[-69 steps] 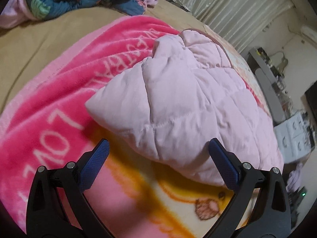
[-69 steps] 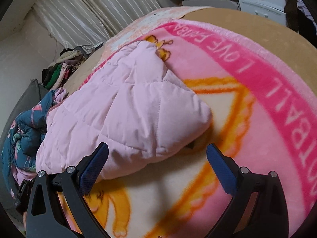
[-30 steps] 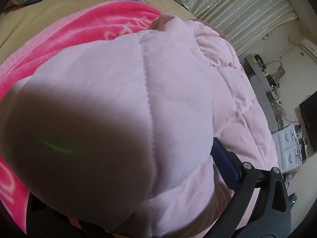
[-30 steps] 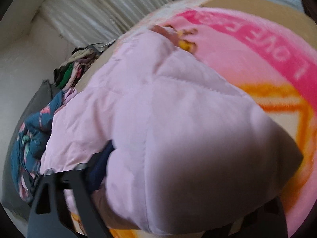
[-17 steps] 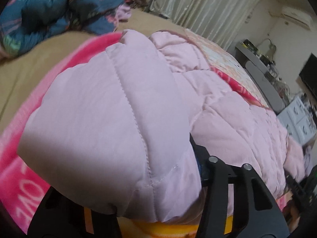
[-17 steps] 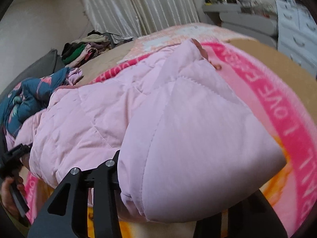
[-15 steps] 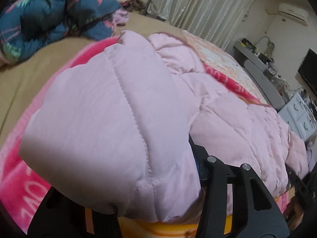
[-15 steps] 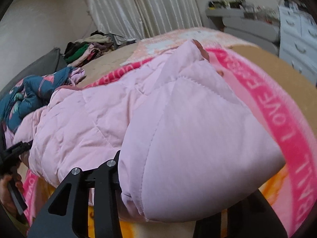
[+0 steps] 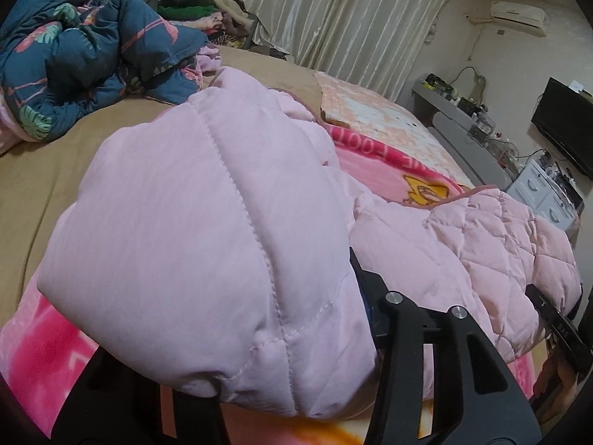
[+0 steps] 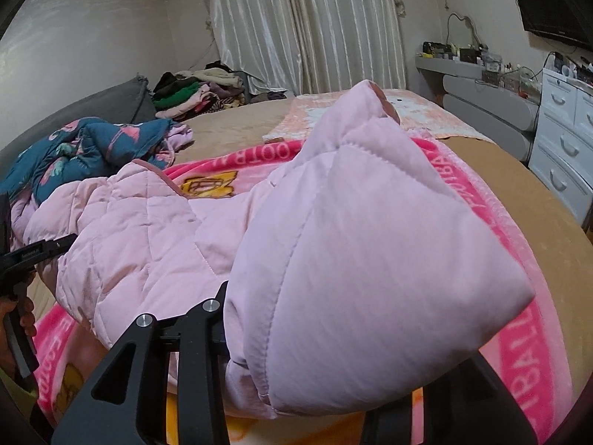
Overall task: Fold large clothes
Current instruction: 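Fold the lifted jacket half over the other half with both tools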
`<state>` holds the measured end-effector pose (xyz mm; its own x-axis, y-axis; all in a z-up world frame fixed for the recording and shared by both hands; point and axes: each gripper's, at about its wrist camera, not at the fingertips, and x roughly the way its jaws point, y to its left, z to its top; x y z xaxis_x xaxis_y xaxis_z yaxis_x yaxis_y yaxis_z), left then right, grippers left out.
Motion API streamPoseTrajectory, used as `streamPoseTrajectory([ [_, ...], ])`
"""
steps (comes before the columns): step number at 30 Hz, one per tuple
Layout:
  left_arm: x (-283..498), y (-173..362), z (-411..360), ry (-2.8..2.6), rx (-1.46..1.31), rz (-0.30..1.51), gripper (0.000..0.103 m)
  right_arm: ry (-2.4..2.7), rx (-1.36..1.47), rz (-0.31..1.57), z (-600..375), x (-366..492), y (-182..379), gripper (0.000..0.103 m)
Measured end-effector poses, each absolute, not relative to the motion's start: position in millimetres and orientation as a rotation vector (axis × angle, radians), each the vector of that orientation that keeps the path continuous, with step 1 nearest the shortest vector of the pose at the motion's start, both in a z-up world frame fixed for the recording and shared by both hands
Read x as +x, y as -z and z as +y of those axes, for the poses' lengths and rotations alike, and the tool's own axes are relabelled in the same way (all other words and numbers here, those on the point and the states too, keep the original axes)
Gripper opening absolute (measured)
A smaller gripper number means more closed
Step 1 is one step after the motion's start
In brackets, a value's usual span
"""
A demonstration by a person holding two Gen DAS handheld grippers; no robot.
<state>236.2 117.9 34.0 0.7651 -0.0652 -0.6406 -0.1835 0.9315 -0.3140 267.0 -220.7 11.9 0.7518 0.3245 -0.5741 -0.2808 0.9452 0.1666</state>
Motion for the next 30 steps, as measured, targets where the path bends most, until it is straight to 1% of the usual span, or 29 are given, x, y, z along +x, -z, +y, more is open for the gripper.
streamPoseTrajectory([
  [14, 182.9, -33.8, 118.6, -0.055, -0.374, 0.710, 0.039, -0.341, 0.050, 0.641, -224.0, 208.4, -21.0, 0.037],
  [24, 159.9, -27.7, 121.3, -0.051, -0.365, 0.720, 0.039, -0.335, 0.056, 0.654, -229.8, 185.8, -12.8, 0.037],
  [30, 148.9, -15.1, 126.9, -0.057, -0.354, 0.752, 0.041, -0.321, 0.079, 0.677, -235.4, 173.5, 4.4, 0.037],
])
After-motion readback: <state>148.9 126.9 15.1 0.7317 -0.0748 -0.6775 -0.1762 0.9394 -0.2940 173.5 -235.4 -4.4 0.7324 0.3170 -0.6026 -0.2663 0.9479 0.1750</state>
